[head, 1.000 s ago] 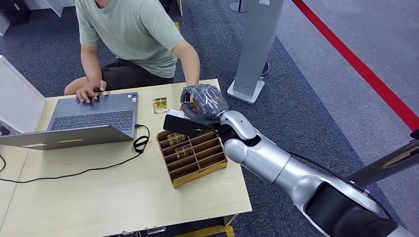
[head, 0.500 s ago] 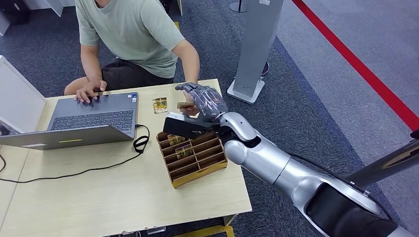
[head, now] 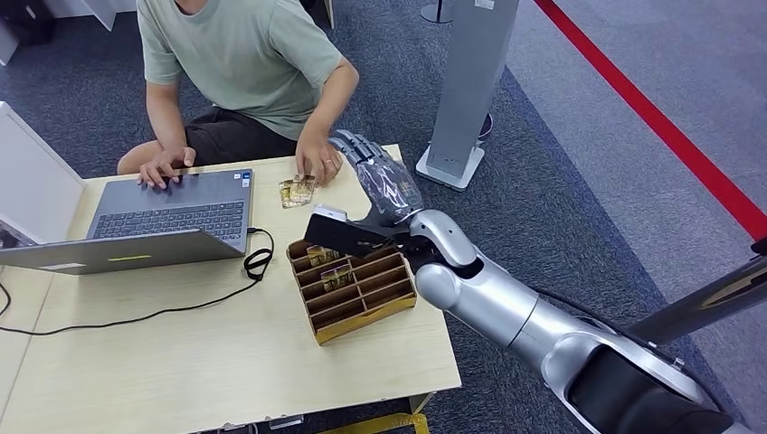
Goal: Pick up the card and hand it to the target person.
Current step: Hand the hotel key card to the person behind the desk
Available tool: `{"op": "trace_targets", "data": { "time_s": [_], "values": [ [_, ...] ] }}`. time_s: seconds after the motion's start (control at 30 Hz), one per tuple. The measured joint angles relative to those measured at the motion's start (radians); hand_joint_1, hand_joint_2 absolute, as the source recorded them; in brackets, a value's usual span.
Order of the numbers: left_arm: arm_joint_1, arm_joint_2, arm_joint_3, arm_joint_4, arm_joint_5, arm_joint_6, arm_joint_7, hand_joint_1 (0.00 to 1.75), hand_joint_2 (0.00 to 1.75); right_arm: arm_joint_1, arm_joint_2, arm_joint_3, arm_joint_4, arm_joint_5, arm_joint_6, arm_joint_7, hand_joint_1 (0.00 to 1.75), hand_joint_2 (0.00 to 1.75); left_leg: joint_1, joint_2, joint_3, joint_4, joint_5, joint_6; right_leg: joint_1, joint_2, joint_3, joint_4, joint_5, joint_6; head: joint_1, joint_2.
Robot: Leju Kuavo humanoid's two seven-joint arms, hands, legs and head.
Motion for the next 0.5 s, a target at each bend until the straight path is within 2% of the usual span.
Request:
{"op": "trace_targets", "data": {
  "time_s": [0.2,0.4,0.5],
  "values": [
    [0.008,0.0,0.003,0.0,0.027,0.012,-0.009,0.0,0.0,0.172,-0.063,-0.087,-0.199,-0.137,-0.063,-0.057,0.0,1.75,0.0,0.0,0.0,0.0,-0.001,0.0,0.0,-0.001,0.001,-0.001,0.0,0.0,-0.001,0.0],
    [0.015,0.0,0.012,0.0,0.05,0.022,0.007,0.0,0.0,0.506,-0.096,-0.218,-0.381,-0.32,-0.086,-0.264,0.0,1.75,0.0,-0.001,0.0,0.0,-0.003,0.001,0.0,-0.001,0.002,-0.002,-0.002,0.001,0.0,0.0],
    [0.013,0.0,0.017,0.0,0.06,0.027,0.006,0.0,0.0,0.61,-0.097,-0.257,-0.412,-0.343,-0.076,-0.303,0.0,1.75,0.0,0.0,0.001,-0.001,-0.003,0.0,0.0,0.0,0.003,-0.002,-0.002,0.0,0.0,0.0]
  ]
}}
